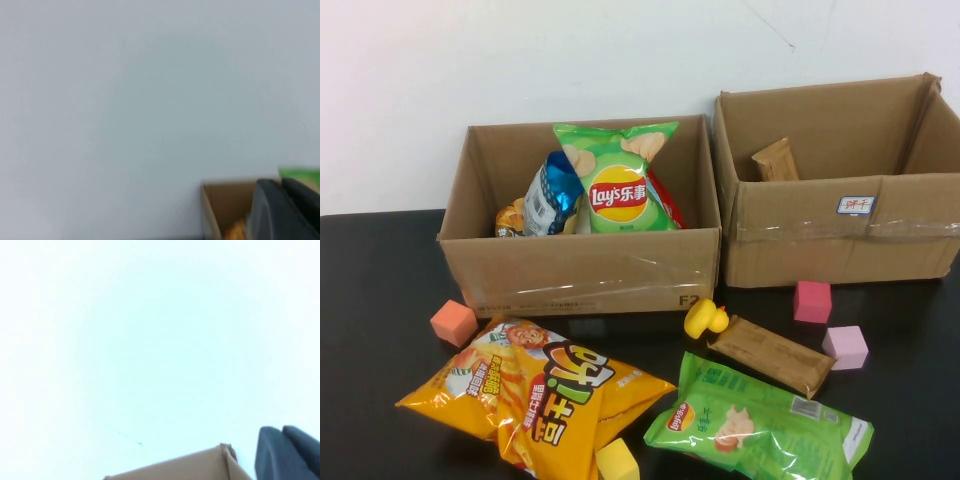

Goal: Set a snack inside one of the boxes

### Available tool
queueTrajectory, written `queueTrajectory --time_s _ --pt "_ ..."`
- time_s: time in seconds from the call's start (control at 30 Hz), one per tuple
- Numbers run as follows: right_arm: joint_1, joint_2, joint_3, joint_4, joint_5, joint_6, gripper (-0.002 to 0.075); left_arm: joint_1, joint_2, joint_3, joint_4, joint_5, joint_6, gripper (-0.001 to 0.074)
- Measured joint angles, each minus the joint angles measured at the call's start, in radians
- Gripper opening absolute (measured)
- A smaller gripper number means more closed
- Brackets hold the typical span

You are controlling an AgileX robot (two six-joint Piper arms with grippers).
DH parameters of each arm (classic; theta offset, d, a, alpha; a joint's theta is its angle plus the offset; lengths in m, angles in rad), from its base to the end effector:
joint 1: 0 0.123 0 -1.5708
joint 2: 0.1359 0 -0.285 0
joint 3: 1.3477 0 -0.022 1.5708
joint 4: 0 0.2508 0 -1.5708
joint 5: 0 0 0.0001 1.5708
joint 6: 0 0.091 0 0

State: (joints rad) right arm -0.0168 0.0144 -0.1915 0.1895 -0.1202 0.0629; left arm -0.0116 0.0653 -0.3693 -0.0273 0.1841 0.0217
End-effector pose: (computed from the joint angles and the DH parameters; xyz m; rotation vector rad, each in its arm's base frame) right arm 0.0390 -0.0027 0.2863 0.1787 1.1772 0.1926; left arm 0.0333 -0.0008 0.3145 0.0086 1.3636 -0.0175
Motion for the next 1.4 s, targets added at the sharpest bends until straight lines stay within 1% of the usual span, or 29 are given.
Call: queueTrajectory --time_s 0.1,0.17,0.3,0.43,0.6,0.7,0.8,0.9,0.97,1.0,1.2,1.3,1.4 --pt "0.000 0.084 -0.109 0.002 0.100 -0.063 -0.0001 0.000 0.123 -0.142 0.005 0.205 -0.002 -0.0001" --pt "0.000 0.162 -0.167 0.002 0.175 -0.117 -0.0001 0.000 0.199 -0.193 0.001 0.291 0.001 -0.0001" --pt "0.000 0.314 -0.231 0.002 0.288 -0.194 -0.0001 0.000 0.337 -0.220 -0.006 0.364 0.003 -0.0001" --pt "0.000 0.458 -0.247 0.008 0.304 -0.208 -0.0001 0.000 0.463 -0.220 -0.039 0.399 0.003 -0.0001" --pt "0.000 0.619 -0.273 0.040 0.403 -0.217 -0.0001 0.000 0.618 -0.220 -0.260 0.469 0.029 -0.0001" --pt "0.000 0.718 -0.299 0.044 0.472 -0.269 -0.0001 0.000 0.724 -0.220 -0.408 0.506 0.080 -0.0001" --pt "0.019 0.815 -0.326 0.056 0.481 -0.295 0.0006 0.000 0.833 -0.220 -0.520 0.531 0.177 -0.0001" --pt "0.072 0.928 -0.365 0.060 0.482 -0.343 0.0036 0.000 0.919 -0.220 -0.598 0.554 0.298 -0.0001" --pt "0.137 1.009 -0.398 0.062 0.487 -0.378 0.0088 0.000 0.960 -0.220 -0.616 0.561 0.357 -0.0001" --pt "0.171 1.044 -0.413 0.062 0.492 -0.397 0.0127 0.000 0.971 -0.220 -0.616 0.561 0.377 -0.0001" --pt "0.444 1.289 -0.508 0.063 0.503 -0.542 0.0435 0.000 0.983 -0.220 -0.596 0.543 0.418 -0.0001" --pt "0.554 1.404 -0.564 0.063 0.488 -0.601 0.0496 0.000 0.977 -0.220 -0.587 0.533 0.424 -0.0001" --pt "0.618 1.510 -0.618 0.063 0.466 -0.632 0.0515 0.000 0.964 -0.222 -0.576 0.536 0.424 -0.0001"
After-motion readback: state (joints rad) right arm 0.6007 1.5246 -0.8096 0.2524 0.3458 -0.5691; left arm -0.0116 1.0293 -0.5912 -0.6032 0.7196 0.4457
